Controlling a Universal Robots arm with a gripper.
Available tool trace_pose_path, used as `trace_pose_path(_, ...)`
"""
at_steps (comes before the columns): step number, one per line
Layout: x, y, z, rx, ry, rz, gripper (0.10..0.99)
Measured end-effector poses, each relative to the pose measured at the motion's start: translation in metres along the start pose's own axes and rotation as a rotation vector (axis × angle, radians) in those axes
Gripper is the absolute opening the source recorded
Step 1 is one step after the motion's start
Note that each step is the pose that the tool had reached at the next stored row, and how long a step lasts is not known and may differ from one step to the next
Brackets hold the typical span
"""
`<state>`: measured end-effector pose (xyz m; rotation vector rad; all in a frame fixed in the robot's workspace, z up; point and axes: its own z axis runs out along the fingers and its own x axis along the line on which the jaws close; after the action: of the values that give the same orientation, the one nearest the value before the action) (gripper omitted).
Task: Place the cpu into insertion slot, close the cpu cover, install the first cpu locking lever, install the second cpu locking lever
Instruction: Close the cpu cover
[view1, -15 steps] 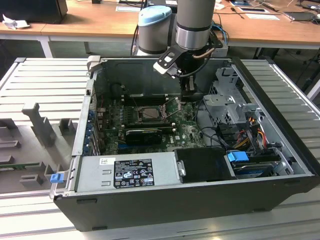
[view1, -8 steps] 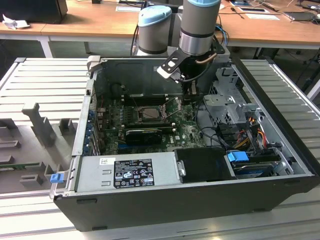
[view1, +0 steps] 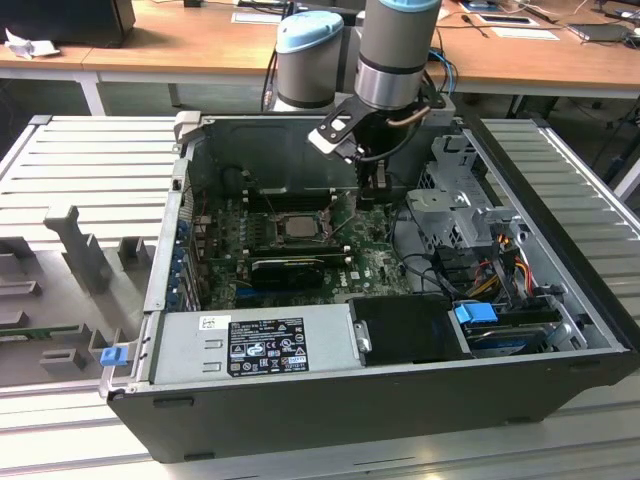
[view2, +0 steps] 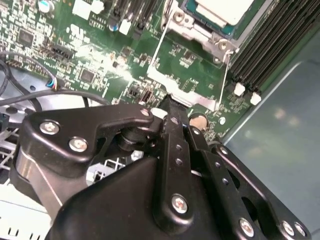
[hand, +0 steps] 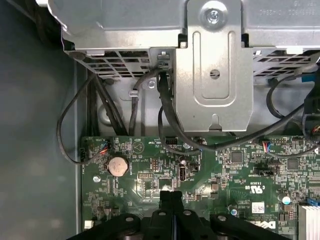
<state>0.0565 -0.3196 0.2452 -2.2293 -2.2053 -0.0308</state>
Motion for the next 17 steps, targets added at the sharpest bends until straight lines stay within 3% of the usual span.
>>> trace_pose_path(17,-0.0001,-0.0084,0.0001,0.0,0.0004,0.0,0.106)
